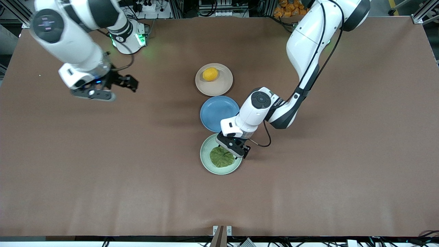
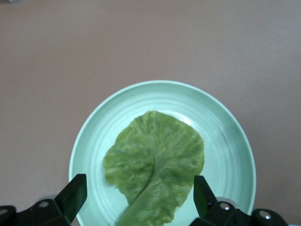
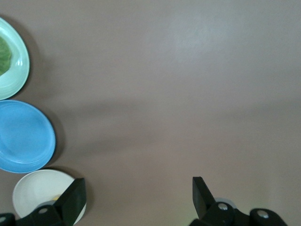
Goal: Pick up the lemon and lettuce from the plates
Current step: 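Grasp the lettuce with the left gripper while the right gripper reaches the lemon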
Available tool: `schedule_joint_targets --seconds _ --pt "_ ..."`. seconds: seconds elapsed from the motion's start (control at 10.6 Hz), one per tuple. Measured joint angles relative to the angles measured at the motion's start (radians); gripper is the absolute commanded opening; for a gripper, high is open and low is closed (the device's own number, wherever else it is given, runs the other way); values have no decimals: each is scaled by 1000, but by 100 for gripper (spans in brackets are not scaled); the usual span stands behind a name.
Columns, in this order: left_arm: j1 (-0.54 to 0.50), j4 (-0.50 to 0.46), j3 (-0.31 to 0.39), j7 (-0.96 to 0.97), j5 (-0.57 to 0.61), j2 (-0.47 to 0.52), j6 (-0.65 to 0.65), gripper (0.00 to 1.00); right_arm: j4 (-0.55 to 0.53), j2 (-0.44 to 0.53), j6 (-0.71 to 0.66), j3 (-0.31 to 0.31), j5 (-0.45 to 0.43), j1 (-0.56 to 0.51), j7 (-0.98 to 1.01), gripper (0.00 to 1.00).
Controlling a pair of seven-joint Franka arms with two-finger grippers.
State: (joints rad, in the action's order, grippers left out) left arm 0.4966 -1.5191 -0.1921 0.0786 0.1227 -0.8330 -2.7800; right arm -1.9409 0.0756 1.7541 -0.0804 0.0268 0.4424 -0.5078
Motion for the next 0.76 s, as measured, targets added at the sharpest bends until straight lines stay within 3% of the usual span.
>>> schedule_joint_targets --seconds 0.28,0.57,0.66,0.76 --pt "12 0 0 0 0 -41 -12 100 -24 -1 5 6 13 133 -208 100" --pt "32 0 16 0 0 -62 -15 100 -75 -1 32 6 61 163 -300 100" --pt "45 1 34 0 0 -67 -15 81 -101 -2 68 5 68 186 -354 100" --pt "60 1 52 0 0 -70 -16 55 -127 -2 114 5 69 217 -416 100"
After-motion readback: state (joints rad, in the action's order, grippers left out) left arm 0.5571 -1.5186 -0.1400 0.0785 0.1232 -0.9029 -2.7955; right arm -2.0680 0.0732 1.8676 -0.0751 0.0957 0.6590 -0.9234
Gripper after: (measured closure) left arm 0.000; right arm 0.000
